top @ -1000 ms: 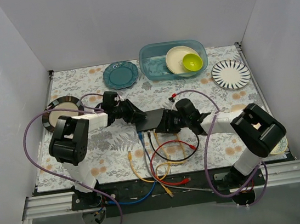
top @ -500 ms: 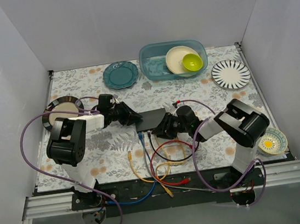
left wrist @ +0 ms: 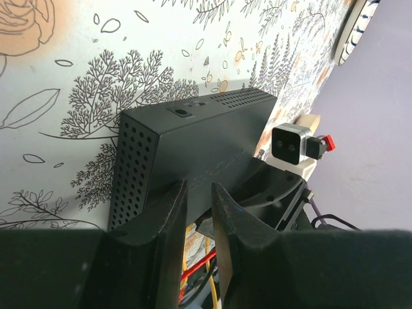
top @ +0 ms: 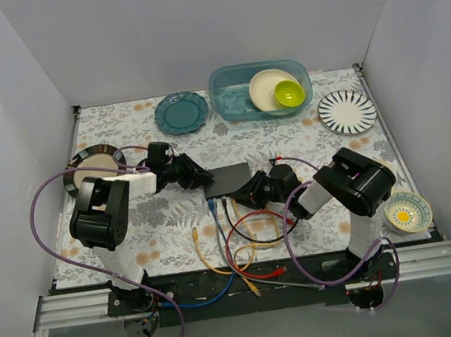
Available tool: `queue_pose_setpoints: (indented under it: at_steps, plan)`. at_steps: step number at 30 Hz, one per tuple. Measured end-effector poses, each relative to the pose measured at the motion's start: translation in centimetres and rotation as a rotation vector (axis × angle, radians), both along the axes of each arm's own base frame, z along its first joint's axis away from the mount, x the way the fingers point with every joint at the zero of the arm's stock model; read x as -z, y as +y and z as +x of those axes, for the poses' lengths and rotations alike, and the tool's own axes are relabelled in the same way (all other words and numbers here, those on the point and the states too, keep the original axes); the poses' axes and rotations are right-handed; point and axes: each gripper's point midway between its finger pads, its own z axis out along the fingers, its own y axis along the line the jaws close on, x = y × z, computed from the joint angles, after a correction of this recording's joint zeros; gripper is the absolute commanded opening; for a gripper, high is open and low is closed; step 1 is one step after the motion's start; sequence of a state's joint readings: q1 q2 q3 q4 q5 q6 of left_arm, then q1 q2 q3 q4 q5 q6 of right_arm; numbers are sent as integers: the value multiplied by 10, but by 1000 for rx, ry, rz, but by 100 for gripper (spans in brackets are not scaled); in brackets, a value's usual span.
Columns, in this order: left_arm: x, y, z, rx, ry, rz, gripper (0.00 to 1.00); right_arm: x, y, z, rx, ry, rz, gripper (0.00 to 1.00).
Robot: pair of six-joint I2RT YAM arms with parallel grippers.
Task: Pull the plug from the switch port
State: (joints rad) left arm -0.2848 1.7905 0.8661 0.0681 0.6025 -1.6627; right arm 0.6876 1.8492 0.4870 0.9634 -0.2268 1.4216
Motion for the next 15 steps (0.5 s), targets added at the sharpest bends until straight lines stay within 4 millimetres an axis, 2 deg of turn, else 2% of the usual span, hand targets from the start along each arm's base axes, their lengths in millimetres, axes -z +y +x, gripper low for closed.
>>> queue_pose_setpoints:
  at_steps: [15]
  plan:
    - [0,0,0,1,-10,-1,22,2,2,10,76,45,62,31]
